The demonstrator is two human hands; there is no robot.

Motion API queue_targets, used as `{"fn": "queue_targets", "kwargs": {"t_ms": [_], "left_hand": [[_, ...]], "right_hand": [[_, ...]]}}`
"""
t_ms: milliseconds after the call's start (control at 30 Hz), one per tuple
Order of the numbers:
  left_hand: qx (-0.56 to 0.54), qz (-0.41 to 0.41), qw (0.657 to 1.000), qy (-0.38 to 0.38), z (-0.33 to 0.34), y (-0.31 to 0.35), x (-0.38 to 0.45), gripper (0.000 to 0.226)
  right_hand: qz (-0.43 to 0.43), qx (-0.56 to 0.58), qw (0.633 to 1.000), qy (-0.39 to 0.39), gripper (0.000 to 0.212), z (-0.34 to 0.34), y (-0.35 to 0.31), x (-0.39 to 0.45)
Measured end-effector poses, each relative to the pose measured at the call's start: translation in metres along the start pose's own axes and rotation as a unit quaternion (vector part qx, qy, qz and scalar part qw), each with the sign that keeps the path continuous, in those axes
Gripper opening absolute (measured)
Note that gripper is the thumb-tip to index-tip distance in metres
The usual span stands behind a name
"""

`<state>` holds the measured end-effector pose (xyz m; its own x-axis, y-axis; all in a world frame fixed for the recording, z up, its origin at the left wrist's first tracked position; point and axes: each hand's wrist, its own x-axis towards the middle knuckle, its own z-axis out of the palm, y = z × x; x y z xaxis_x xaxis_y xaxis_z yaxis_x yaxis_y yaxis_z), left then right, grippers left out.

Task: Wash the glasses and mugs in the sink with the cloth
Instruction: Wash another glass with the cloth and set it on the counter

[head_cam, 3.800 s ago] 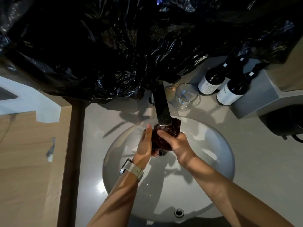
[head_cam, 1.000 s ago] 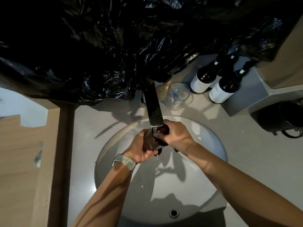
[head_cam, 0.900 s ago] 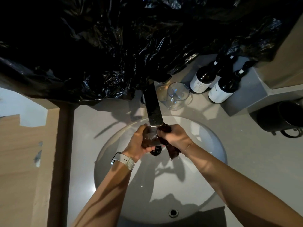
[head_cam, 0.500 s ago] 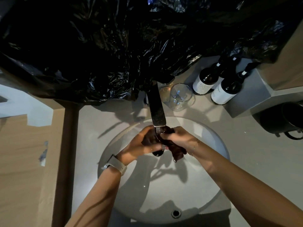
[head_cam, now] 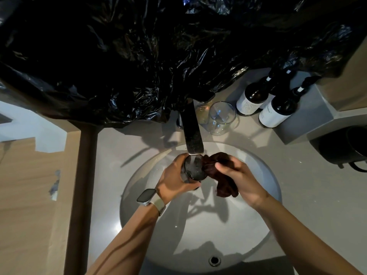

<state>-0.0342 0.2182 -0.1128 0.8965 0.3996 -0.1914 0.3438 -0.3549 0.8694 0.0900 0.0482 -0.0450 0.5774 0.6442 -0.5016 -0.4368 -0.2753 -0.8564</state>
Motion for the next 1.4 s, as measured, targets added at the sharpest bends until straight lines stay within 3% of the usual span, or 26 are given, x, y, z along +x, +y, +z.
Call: {"fn": "queue_targets", "kwargs": {"t_ms": [100,333,433,533,567,700,767,900,967,1067,1133,1200,1267,1333,1400], "left_hand": [[-0.023,-0.031,0.999,0.02,0.003,-0.001,-0.004,0.081],[-0.227,-0.093,0.969,-0.007,0.009,0.007,-0.002,0.067],[-0.356,-0.181,0.917,-0.02,0.016,0.015,-0.002,0.049],[-0.465,-0.289,0.836,-0.038,0.026,0.014,-0.003,0.083],[-0.498,-0.307,0.81,-0.039,0.027,0.016,-0.005,0.084],[-0.572,-0.367,0.733,-0.001,0.028,0.031,-0.004,0.057],[-0.577,-0.367,0.729,0.001,0.029,0.038,-0.002,0.054],[-0.572,-0.303,0.762,0.007,0.031,0.048,0.001,0.049],[-0.577,-0.304,0.757,0.034,0.029,0.051,0.002,0.046],[-0.598,-0.333,0.729,0.028,0.036,0.048,-0.002,0.039],[-0.63,-0.332,0.701,0.037,0.041,0.046,-0.01,0.038],[-0.635,-0.311,0.706,0.045,0.039,0.043,-0.015,0.053],[-0.648,-0.315,0.69,0.071,0.031,0.037,-0.013,0.069],[-0.64,-0.318,0.693,0.093,0.025,0.031,-0.009,0.075],[-0.625,-0.32,0.707,0.084,0.024,0.031,-0.007,0.066]], "right_hand": [[-0.001,0.075,0.994,0.081,0.03,-0.015,0.01,-0.008],[-0.012,0.081,0.993,0.085,0.028,-0.03,0.016,-0.02],[-0.019,0.088,0.993,0.082,0.028,-0.029,0.019,-0.021],[-0.034,0.101,0.991,0.08,0.026,-0.028,0.022,-0.025],[-0.044,0.102,0.99,0.083,0.024,-0.028,0.024,-0.025],[-0.081,0.063,0.987,0.122,0.034,-0.016,0.031,-0.019],[-0.099,0.054,0.988,0.109,0.037,-0.001,0.033,-0.012],[-0.148,0.06,0.985,0.068,0.035,0.03,0.031,-0.006],[-0.229,-0.048,0.97,0.07,0.025,0.036,0.032,-0.009],[-0.324,-0.257,0.909,0.051,0.014,0.041,0.027,0.001],[-0.357,-0.289,0.887,0.044,0.016,0.043,0.026,0.021],[-0.322,-0.234,0.916,0.058,0.022,0.041,0.031,0.033],[-0.274,-0.173,0.944,0.057,0.025,0.038,0.039,0.025],[-0.276,-0.161,0.947,0.031,0.025,0.041,0.044,0.006],[-0.301,-0.174,0.938,-0.009,0.024,0.048,0.04,-0.001]]}}
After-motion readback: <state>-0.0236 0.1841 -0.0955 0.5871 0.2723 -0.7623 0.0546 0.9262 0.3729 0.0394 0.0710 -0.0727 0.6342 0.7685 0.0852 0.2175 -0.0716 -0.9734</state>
